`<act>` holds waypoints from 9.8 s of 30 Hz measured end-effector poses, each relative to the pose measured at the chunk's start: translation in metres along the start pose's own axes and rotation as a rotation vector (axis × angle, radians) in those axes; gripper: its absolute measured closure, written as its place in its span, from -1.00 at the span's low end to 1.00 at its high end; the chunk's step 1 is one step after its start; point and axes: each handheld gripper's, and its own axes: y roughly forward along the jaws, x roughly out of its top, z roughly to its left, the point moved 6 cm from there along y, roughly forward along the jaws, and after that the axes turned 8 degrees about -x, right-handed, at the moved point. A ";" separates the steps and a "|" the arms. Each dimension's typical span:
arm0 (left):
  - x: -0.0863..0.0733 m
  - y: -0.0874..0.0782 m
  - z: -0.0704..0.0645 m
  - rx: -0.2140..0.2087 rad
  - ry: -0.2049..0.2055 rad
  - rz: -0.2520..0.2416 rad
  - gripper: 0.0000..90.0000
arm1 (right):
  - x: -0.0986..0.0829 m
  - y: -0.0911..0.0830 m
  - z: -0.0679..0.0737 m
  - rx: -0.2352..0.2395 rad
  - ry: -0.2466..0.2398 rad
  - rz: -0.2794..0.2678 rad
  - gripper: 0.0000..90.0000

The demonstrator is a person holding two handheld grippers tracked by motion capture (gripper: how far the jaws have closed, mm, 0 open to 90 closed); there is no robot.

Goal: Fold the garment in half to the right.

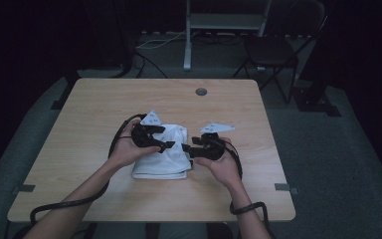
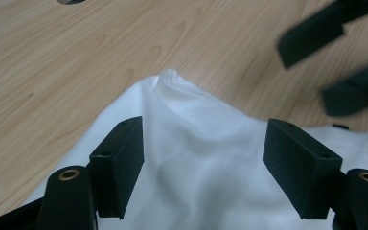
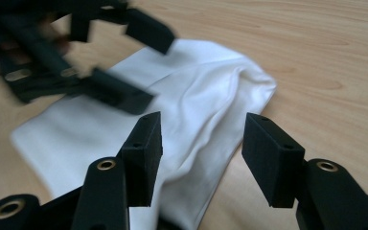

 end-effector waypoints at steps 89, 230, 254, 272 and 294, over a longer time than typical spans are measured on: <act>-0.068 -0.042 -0.038 -0.058 -0.005 -0.004 -0.35 | -0.023 0.002 0.005 -0.131 0.022 0.151 0.37; -0.060 -0.155 0.007 0.016 -0.126 -0.223 -0.52 | -0.010 -0.035 -0.010 -0.264 -0.053 -0.042 -0.70; -0.126 -0.270 0.045 0.285 -0.221 -0.416 -0.52 | -0.030 -0.102 -0.041 -0.350 -0.010 -0.124 -0.70; -0.166 -0.255 0.018 0.291 -0.222 -0.442 -0.52 | -0.064 -0.133 -0.057 -0.409 0.050 -0.161 -0.70; -0.197 -0.182 0.007 0.281 -0.273 -0.369 -0.52 | -0.096 -0.111 -0.051 -0.373 0.053 -0.127 -0.70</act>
